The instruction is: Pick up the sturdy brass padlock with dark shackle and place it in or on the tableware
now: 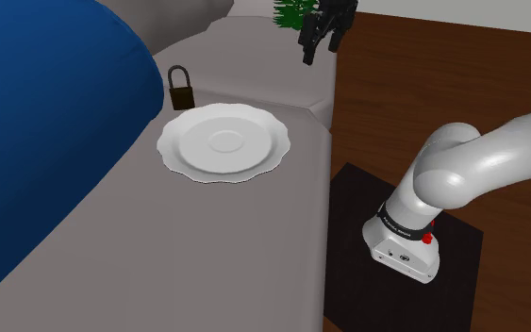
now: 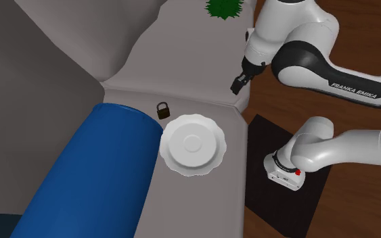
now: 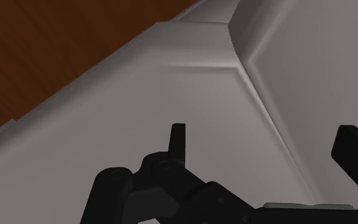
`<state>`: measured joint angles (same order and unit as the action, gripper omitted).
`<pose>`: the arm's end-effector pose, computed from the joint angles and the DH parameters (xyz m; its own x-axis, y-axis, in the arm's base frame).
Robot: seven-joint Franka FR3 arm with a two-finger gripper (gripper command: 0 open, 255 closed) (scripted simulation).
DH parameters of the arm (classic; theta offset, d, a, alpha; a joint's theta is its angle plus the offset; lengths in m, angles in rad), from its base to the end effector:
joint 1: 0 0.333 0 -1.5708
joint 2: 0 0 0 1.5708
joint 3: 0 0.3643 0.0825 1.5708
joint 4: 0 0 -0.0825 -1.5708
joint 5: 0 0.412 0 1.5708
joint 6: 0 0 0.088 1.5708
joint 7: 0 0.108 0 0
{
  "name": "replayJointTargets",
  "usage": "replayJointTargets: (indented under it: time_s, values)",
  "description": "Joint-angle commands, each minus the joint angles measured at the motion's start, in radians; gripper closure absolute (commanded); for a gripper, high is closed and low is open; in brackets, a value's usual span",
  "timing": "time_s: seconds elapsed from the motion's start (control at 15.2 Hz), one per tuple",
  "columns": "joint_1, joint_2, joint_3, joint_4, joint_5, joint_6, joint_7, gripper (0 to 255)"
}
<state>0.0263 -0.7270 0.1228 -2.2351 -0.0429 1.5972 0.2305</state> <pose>0.3191 0.0608 0.6666 0.9885 -0.1029 0.1109 -0.1143 -0.9883 0.1013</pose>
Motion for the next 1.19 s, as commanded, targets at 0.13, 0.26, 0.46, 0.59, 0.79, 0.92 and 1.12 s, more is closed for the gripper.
replayJointTargets:
  time_s: [0.13, 0.26, 0.46, 0.59, 0.79, 0.92, 1.12]
  values:
    - [0.005, 0.096, 0.072, 0.050, 0.034, 0.061, 0.098, 0]
    - [0.006, 0.147, 0.107, 0.083, 0.045, 0.087, 0.146, 0]
    - [0.005, 0.229, 0.161, 0.142, 0.051, 0.122, 0.220, 0]
    - [0.003, 0.288, 0.196, 0.187, 0.048, 0.143, 0.270, 0]
    - [0.000, 0.382, 0.248, 0.266, 0.032, 0.167, 0.347, 0]
    - [-0.001, 0.449, 0.283, 0.326, 0.013, 0.179, 0.400, 0]
    - [0.002, 0.558, 0.333, 0.427, -0.030, 0.187, 0.482, 0]
